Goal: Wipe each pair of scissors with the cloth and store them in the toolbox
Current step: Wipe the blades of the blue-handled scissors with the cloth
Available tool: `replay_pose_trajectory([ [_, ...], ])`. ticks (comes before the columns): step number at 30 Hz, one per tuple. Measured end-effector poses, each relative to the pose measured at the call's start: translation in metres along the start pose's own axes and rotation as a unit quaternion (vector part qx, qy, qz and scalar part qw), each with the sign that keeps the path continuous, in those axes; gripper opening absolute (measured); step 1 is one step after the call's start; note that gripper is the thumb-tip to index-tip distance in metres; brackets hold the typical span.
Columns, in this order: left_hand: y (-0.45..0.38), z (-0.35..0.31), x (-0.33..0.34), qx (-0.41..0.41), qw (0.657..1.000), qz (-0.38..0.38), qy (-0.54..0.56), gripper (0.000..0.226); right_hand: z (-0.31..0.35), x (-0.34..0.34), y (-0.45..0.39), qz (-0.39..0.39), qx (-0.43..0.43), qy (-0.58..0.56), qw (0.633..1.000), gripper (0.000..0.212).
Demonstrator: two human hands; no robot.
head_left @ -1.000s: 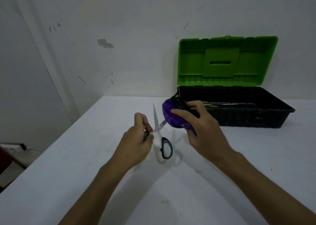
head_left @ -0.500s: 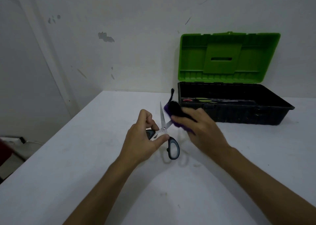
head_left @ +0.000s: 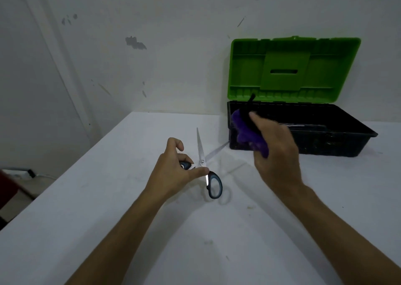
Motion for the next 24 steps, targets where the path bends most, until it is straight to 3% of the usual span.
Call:
replay_pose_trajectory([
  [2,-0.001,0.006,0.0,-0.022,0.999,-0.001,0.025,0.068,0.012,0.0,-0.001,-0.004,-0.043,0.002,0.999,0.058],
  [4,-0.001,0.002,0.001,-0.013,0.999,-0.003,0.046,0.068,0.041,0.02,0.015,0.061,-0.156,0.012,0.986,0.053],
  [6,0.0,-0.006,0.0,0.017,0.998,-0.006,0.056,0.065,0.05,0.044,0.034,0.133,-0.214,0.028,0.967,0.055],
  [9,0.002,-0.009,-0.003,0.042,0.997,-0.009,0.061,0.064,0.024,0.052,0.025,0.136,-0.158,0.042,0.977,0.056],
  [13,-0.001,0.001,-0.002,0.016,0.998,0.003,0.061,0.065,0.003,0.032,0.003,0.107,-0.096,0.043,0.989,0.04],
  [16,-0.003,0.005,0.005,0.0,0.999,0.017,0.045,0.064,0.02,0.022,0.006,0.096,-0.119,0.012,0.988,0.048],
  [20,0.002,0.0,0.01,0.001,0.997,0.022,0.07,0.063,0.042,0.044,0.026,0.166,-0.162,-0.039,0.972,0.062],
  [24,0.003,0.006,0.009,-0.067,0.983,-0.005,0.171,0.061,0.034,0.05,0.028,0.143,-0.069,-0.065,0.985,0.067],
])
Point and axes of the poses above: each hand's wrist, its own y-axis away from the middle knuckle, its own x-axis out of the palm, z = x × y, the point moved 10 cm from there along -y, towards the middle knuckle, and after that the axes turned 8 degrees about -z, right-handed, at the moved point
